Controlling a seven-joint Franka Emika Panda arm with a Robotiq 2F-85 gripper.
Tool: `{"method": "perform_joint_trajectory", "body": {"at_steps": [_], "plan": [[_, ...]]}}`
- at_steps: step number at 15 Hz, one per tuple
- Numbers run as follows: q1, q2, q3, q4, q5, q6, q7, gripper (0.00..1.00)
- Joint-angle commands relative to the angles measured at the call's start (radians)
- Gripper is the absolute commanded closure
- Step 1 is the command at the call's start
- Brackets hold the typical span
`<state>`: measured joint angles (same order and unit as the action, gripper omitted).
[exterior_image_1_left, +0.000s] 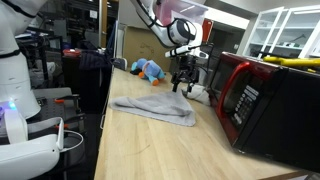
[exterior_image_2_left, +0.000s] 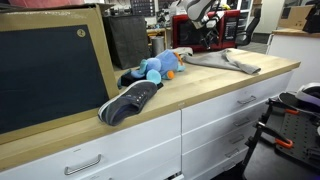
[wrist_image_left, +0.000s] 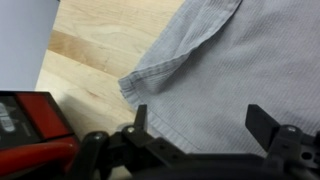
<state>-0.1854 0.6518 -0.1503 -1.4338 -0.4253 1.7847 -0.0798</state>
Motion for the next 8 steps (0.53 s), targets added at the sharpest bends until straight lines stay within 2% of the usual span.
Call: {"method": "perform_joint_trajectory", "body": {"at_steps": [1,8], "plan": [[0.029,-0.045,0.016,-0.100,0.033,-0.022,-0.017,0.00],[0.064,-0.036,0.015,-0.196,0.015,-0.041,-0.008,0.00]]}}
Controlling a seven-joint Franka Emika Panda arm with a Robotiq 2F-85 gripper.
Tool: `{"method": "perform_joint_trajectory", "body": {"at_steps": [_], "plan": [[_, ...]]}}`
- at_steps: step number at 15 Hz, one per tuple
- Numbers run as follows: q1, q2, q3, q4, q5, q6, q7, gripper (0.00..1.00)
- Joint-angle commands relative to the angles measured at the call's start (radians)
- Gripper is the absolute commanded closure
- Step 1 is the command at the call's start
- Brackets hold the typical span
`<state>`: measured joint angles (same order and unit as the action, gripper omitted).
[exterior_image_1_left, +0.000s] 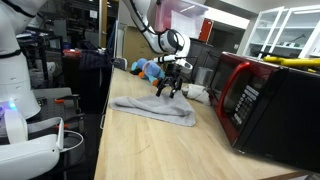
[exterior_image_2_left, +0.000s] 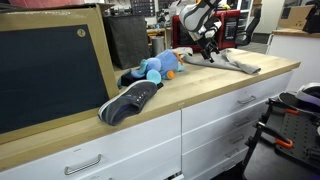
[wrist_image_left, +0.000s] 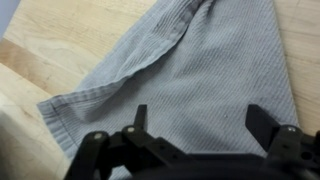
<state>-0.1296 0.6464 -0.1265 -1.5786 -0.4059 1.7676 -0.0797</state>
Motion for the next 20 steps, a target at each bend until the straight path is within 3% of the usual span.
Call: {"method": "perform_joint_trajectory", "body": {"at_steps": [1,8,20], "plan": [[0.006,-0.032,-0.012,-0.061,-0.009,-0.030,-0.017,0.00],[-0.019,-0.035,-0.051,-0.095,-0.059,-0.066,-0.045,0.00],[-0.057,-0.046,-0.057,-0.185,-0.112,-0.078,-0.125,0.00]]}}
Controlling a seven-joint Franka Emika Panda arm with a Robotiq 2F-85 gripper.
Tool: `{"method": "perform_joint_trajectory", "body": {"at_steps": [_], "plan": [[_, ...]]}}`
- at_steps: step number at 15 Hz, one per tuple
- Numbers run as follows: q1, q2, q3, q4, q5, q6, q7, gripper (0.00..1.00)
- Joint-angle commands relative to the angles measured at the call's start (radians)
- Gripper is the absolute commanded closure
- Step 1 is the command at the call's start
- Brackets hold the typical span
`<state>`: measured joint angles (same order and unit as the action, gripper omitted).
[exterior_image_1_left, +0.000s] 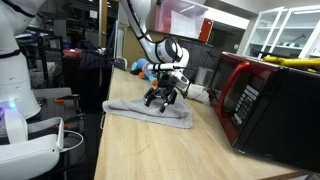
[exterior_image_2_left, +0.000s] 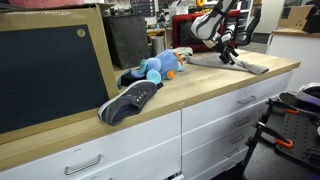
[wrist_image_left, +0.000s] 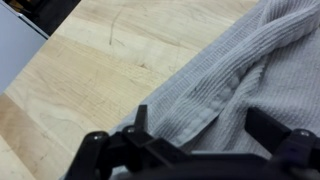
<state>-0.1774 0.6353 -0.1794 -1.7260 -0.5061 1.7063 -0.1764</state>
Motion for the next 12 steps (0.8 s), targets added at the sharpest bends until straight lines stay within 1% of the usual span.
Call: {"method": "perform_joint_trajectory", "body": {"at_steps": [1,3,7,10,12], "plan": [[-0.020,-0.043,-0.002,-0.039,-0.003,-0.013,-0.035,0.00],[-0.045,-0.068,0.006,-0.056,0.014,0.021,-0.071,0.00],[-0.077,-0.133,0.017,-0.115,0.055,0.145,-0.101,0.00],[-0.098,-0.190,0.041,-0.156,0.179,0.223,-0.101,0.00],[-0.093,-0.215,0.057,-0.165,0.277,0.245,-0.085,0.00]]}}
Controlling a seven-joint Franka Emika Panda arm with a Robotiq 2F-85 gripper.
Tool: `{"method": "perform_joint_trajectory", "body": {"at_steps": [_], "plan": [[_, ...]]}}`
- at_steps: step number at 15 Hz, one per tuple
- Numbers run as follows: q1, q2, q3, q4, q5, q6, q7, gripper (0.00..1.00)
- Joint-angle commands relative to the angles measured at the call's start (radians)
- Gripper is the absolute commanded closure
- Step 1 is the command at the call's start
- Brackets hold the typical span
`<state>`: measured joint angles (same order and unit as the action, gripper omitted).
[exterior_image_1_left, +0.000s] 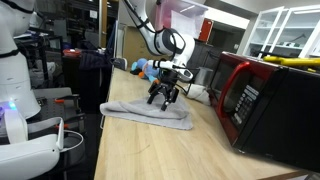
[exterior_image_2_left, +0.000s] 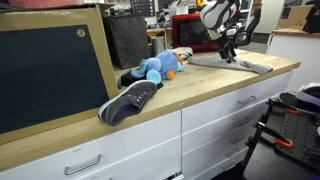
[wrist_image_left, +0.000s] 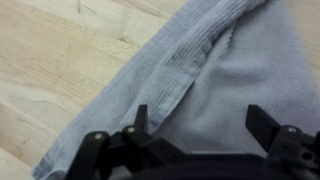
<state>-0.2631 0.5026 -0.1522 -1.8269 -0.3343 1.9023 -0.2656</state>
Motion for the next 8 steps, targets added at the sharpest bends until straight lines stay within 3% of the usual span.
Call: {"method": "perform_joint_trajectory", "body": {"at_steps": [1,8], "plan": [[-0.002,-0.091,0.041,-0.063,0.160,0.063,0.016,0.00],[0.078,-0.089,0.092,-0.047,0.372,0.291,0.152,0.00]]}}
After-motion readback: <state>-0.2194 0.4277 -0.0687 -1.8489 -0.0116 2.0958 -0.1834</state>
